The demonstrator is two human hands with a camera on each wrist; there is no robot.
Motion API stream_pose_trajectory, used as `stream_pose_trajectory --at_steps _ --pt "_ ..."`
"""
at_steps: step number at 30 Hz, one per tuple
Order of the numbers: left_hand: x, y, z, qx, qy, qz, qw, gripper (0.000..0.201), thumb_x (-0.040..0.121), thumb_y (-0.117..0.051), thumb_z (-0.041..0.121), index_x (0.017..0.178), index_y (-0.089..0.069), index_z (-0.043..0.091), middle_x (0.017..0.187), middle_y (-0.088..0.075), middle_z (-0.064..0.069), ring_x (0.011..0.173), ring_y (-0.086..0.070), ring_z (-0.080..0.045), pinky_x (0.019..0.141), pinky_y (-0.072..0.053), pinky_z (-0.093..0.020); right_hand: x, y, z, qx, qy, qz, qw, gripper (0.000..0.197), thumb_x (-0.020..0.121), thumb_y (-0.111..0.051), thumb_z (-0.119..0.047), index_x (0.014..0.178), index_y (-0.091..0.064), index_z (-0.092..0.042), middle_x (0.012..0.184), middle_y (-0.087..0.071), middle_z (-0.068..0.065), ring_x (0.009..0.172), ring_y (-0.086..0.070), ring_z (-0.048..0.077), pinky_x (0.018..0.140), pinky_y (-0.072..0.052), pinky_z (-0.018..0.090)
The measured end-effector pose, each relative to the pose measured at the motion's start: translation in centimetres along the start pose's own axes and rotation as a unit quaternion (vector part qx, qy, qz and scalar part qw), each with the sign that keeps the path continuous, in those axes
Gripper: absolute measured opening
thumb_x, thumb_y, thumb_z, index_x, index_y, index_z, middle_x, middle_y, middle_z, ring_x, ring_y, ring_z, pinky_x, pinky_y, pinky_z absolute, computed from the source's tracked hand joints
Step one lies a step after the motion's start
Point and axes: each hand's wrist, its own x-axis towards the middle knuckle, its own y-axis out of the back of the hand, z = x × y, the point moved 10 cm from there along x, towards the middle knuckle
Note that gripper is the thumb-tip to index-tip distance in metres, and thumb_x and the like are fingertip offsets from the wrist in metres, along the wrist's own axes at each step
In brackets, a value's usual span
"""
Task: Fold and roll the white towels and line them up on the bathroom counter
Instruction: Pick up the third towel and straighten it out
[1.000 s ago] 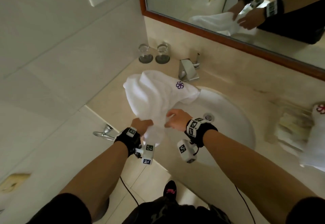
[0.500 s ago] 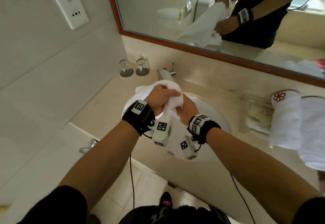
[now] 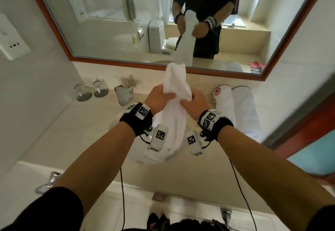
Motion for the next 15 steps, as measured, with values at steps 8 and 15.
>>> stream_pose_trajectory --at_steps 8,15 --pt "-0.7 -2.5 2.2 0.023 -0.020 -0.018 0.999 0.035 0.086 -0.061 0.014 0.121 -0.064 0.023 0.116 -0.069 -0.005 0.105 -0.064 -0.024 0.090 -0.053 -0.043 -2.7 7.8 2.7 -0.042 -0.060 0.098 0.992 0.049 0.078 -0.066 -0.014 0.123 -0.045 -0.019 0.093 -0.052 -0.008 0.091 -0.055 0.021 0.069 -0.049 0.029" --pt "-1.9 -6.0 5.5 0.190 -0.076 -0.089 0.975 0.035 0.073 -0.081 0.012 0.105 -0.066 0.016 0.101 -0.068 -0.001 0.095 -0.064 -0.018 0.084 -0.052 -0.032 -1.9 4.8 -1.8 -0.105 0.061 0.002 0.993 0.070 0.086 -0.070 -0.022 0.146 -0.033 -0.022 0.135 -0.052 0.003 0.115 -0.052 0.016 0.103 -0.043 0.036"
